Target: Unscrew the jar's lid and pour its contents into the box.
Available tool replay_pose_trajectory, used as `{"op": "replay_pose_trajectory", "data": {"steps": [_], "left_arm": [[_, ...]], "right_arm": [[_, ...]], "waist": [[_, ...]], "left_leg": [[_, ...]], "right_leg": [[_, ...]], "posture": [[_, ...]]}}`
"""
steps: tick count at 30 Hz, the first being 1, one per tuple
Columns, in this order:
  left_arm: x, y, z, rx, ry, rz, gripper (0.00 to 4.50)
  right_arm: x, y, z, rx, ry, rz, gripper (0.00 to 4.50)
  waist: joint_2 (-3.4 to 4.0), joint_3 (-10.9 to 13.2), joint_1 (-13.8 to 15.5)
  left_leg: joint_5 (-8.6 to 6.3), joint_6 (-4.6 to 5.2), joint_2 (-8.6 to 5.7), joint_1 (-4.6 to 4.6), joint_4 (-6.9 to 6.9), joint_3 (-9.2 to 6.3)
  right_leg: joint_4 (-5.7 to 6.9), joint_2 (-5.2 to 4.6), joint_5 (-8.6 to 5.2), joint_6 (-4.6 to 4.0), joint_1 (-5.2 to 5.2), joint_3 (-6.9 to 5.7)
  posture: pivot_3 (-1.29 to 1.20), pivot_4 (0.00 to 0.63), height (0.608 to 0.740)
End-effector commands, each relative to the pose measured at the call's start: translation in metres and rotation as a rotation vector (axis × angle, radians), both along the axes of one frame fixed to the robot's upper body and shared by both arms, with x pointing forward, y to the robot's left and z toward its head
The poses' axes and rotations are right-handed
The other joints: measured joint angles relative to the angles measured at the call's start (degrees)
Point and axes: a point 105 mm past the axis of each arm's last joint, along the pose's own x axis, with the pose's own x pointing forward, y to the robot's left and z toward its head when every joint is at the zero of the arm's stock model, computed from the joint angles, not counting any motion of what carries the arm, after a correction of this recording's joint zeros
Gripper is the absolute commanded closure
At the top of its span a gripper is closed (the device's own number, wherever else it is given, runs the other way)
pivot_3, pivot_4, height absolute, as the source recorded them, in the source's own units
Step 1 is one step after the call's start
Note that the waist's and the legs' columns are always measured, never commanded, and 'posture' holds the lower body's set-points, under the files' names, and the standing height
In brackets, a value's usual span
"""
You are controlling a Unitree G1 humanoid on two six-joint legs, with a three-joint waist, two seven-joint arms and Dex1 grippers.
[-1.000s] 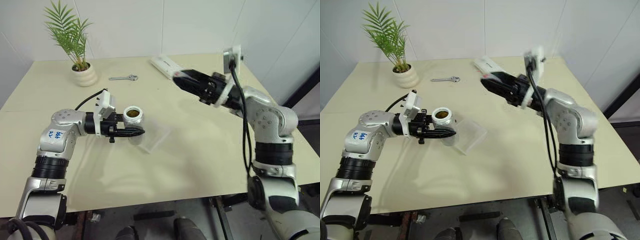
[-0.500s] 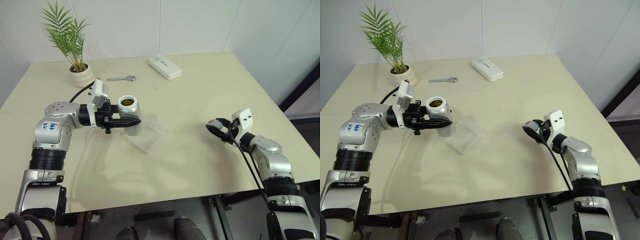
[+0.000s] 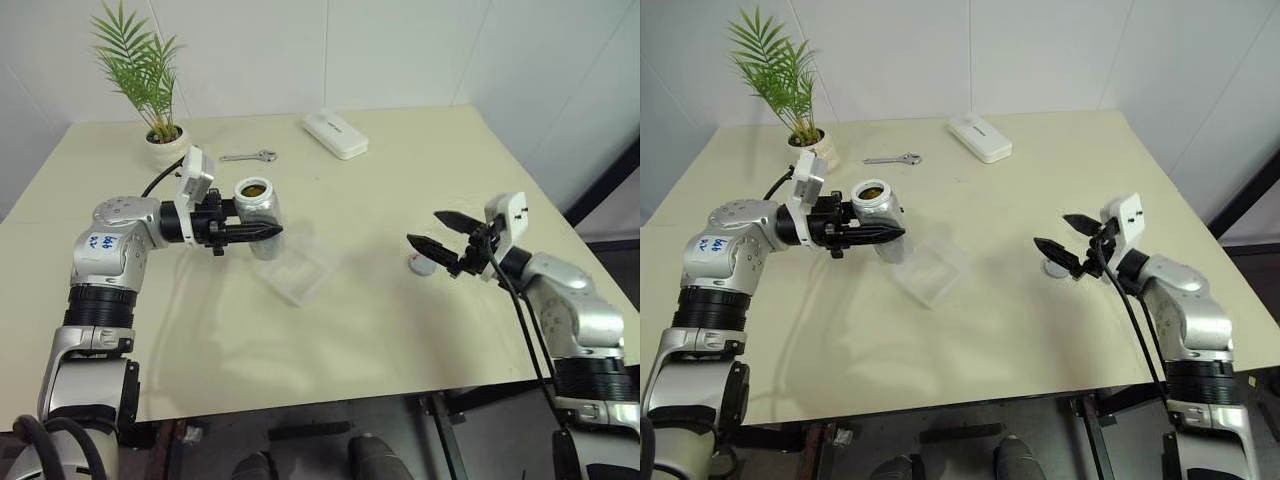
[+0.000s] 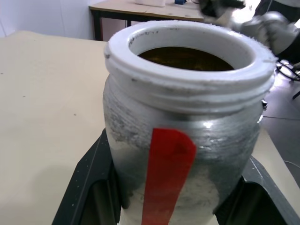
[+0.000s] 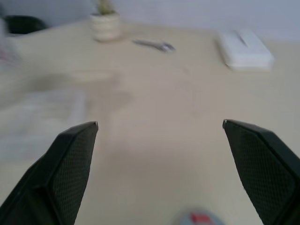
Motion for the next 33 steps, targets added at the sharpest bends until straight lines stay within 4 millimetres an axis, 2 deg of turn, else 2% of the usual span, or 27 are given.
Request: {"op": "replay_pose_trajectory", "data": {"steps": [1, 5, 9, 10, 12, 14, 16, 17, 19, 21, 23, 25, 28, 31, 32, 33], "left_arm": [[0.016, 0.011, 0.010, 0.167, -0.094, 0.079, 2.57], [0.029, 0.010, 0.018, 0.241, -0.186, 0.125, 2.57], [0.035, 0.008, 0.014, 0.295, -0.247, 0.155, 2.57], [0.037, 0.003, 0.013, 0.295, -0.300, 0.169, 2.57], [0.038, -0.009, 0.006, 0.396, -0.470, 0.177, 2.57], [0.040, -0.013, -0.003, 0.553, -0.632, 0.206, 2.57], [0.043, -0.018, 0.000, 0.544, -0.720, 0.254, 2.57], [0.046, -0.022, 0.009, 0.495, -0.767, 0.312, 2.57], [0.047, -0.030, 0.022, 0.553, -1.064, 0.424, 2.57], [0.041, -0.039, 0.028, 0.625, -1.356, 0.460, 2.57], [0.036, -0.048, 0.021, 0.650, -1.489, 0.411, 2.57], [0.027, -0.055, 0.015, 0.723, -1.727, 0.357, 2.57], [0.023, -0.058, 0.008, 0.729, -1.856, 0.323, 2.57], [0.020, -0.054, 0.008, 0.677, -1.974, 0.394, 2.57], [0.019, -0.055, 0.001, 0.701, -2.073, 0.392, 2.57], [0.023, -0.056, -0.011, 0.730, -2.085, 0.373, 2.57]], "right_arm": [[-0.049, 0.045, 0.016, -0.127, 0.026, 0.264, 0.01], [-0.067, 0.061, 0.010, -0.181, 0.047, 0.314, 0.01], [-0.063, 0.060, 0.008, -0.172, 0.043, 0.277, 0.01], [-0.060, 0.057, 0.006, -0.155, 0.048, 0.249, 0.01], [-0.055, 0.052, 0.003, -0.131, 0.050, 0.197, 0.01], [-0.054, 0.049, 0.001, -0.113, 0.053, 0.171, 0.01], [-0.053, 0.047, -0.001, -0.105, 0.058, 0.152, 0.01], [-0.052, 0.045, -0.002, -0.102, 0.060, 0.144, 0.01], [-0.051, 0.043, -0.006, -0.079, 0.072, 0.117, 0.01], [-0.050, 0.043, -0.009, -0.063, 0.078, 0.103, 0.01], [-0.050, 0.043, -0.009, -0.051, 0.080, 0.095, 0.01], [-0.048, 0.043, -0.009, -0.040, 0.078, 0.083, 0.01], [-0.047, 0.043, -0.009, -0.029, 0.078, 0.076, 0.01], [-0.046, 0.044, -0.007, -0.005, 0.075, 0.068, 0.01], [-0.046, 0.044, -0.007, 0.003, 0.073, 0.063, 0.01], [-0.046, 0.045, -0.006, 0.017, 0.072, 0.059, 0.01]], "waist": [[-0.02, 0.0, 0.2], [-0.07, 0.0, 0.5], [-0.08, 0.0, 1.2], [-0.10, 0.0, 1.4], [-0.10, 0.0, 1.7], [-0.11, 0.1, 2.1], [-0.14, 0.1, 2.6], [-0.17, 0.1, 2.7], [-0.24, 0.1, 3.0], [-0.28, 0.2, 3.0], [-0.28, 0.1, 3.0], [-0.28, 0.1, 3.0], [-0.28, 0.1, 3.0], [-0.28, 0.2, 3.0], [-0.28, 0.1, 3.0], [-0.28, 0.1, 3.1]], "left_leg": [[-0.09, 0.17, -0.01, -0.02, 0.01, -0.02], [-0.15, 0.26, -0.02, -0.07, -0.02, -0.08], [-0.18, 0.31, -0.03, -0.13, -0.02, -0.04], [-0.18, 0.32, -0.02, -0.13, -0.04, -0.04], [-0.17, 0.30, -0.02, -0.14, -0.06, -0.05], [-0.10, 0.18, -0.02, -0.16, -0.06, -0.03], [-0.08, 0.15, -0.02, -0.17, -0.01, 0.01], [-0.09, 0.15, -0.02, -0.16, 0.03, 0.05], [-0.12, 0.20, -0.01, -0.16, 0.11, 0.05], [-0.23, 0.41, -0.02, -0.16, 0.17, 0.03], [-0.25, 0.43, -0.03, -0.15, 0.21, 0.08], [-0.24, 0.42, -0.04, -0.14, 0.27, 0.15], [-0.25, 0.45, -0.04, -0.12, 0.33, 0.19], [-0.27, 0.47, -0.04, -0.12, 0.36, 0.20], [-0.27, 0.48, -0.04, -0.12, 0.39, 0.20], [-0.27, 0.49, -0.04, -0.12, 0.39, 0.20]], "right_leg": [[-0.01, 0.00, 0.00, 0.00, 0.00, -0.01], [-0.13, 0.00, 0.00, 0.00, 0.02, -0.06], [-0.23, -0.01, 0.00, 0.00, 0.00, -0.03], [-0.23, -0.01, 0.00, 0.00, -0.02, -0.04], [-0.24, -0.01, 0.00, 0.00, -0.04, -0.05], [-0.27, -0.03, 0.00, 0.00, -0.04, -0.02], [-0.29, -0.05, 0.01, 0.01, -0.04, -0.01], [-0.26, -0.05, 0.01, 0.01, -0.04, 0.02], [-0.21, -0.05, 0.02, 0.03, -0.04, 0.02], [-0.19, -0.05, 0.04, 0.06, -0.01, 0.03], [-0.20, -0.06, 0.08, 0.12, -0.01, 0.12], [-0.16, -0.07, 0.10, 0.15, -0.01, 0.15], [-0.09, -0.07, 0.13, 0.15, -0.01, 0.17], [-0.01, -0.06, 0.14, 0.14, -0.01, 0.16], [0.01, -0.07, 0.14, 0.14, -0.01, 0.17], [0.02, -0.06, 0.14, 0.14, -0.01, 0.17]], "posture": [[0.00, 0.150, 0.740], [0.00, 0.150, 0.740], [0.00, 0.150, 0.740], [0.00, 0.150, 0.740], [0.00, 0.150, 0.740], [0.00, 0.150, 0.740], [0.00, 0.150, 0.740], [0.00, 0.150, 0.740], [0.00, 0.150, 0.740], [0.00, 0.150, 0.740], [0.00, 0.150, 0.740], [0.00, 0.150, 0.740], [0.00, 0.150, 0.740], [0.00, 0.150, 0.740], [0.00, 0.150, 0.740], [0.00, 0.150, 0.740]]}}
